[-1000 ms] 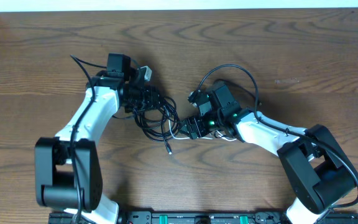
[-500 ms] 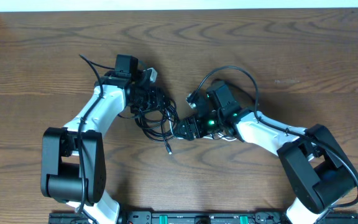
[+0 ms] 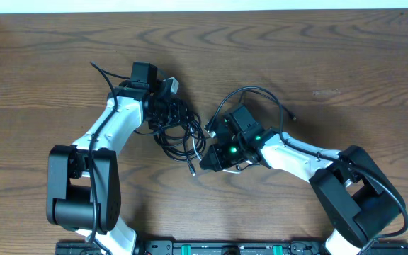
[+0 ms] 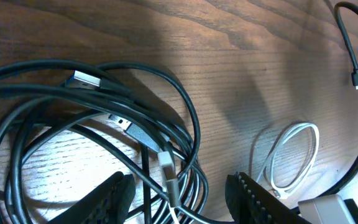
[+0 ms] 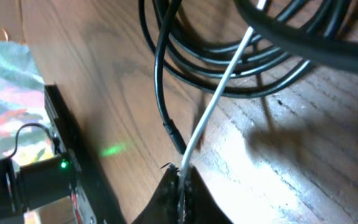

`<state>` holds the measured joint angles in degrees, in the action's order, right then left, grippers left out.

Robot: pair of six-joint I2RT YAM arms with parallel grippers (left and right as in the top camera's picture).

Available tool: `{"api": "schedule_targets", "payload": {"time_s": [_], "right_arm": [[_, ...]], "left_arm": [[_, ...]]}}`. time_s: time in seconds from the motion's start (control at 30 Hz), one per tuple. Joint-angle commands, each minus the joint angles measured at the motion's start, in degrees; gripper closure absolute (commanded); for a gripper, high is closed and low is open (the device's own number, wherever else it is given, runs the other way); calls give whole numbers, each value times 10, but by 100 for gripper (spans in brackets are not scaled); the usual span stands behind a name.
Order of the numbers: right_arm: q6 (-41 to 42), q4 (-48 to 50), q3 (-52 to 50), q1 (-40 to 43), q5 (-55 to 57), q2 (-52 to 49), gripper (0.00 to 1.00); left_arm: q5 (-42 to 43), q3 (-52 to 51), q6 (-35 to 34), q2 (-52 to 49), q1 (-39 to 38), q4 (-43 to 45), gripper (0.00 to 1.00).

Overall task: Untangle cables
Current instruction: 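Pull the white cable right and down away from the black coil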

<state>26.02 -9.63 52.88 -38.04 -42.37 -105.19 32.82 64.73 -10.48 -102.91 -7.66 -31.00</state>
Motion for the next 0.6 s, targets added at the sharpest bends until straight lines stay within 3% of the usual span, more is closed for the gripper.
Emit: {"api": "schedule_targets", "payload": {"time_s": [0.0,0.2,0.57], "right_arm": [[-14,-5,7,16,-33,0,99],[-14,-91,7,52,-9,67,99],[-13,-308,7,57,101,215,99]], "left_arm": [[-5,-2,1,-5,1,0,47],[-5,-2,1,-5,1,3,34],[-70,-6,-12,-7,1,30,33]]}}
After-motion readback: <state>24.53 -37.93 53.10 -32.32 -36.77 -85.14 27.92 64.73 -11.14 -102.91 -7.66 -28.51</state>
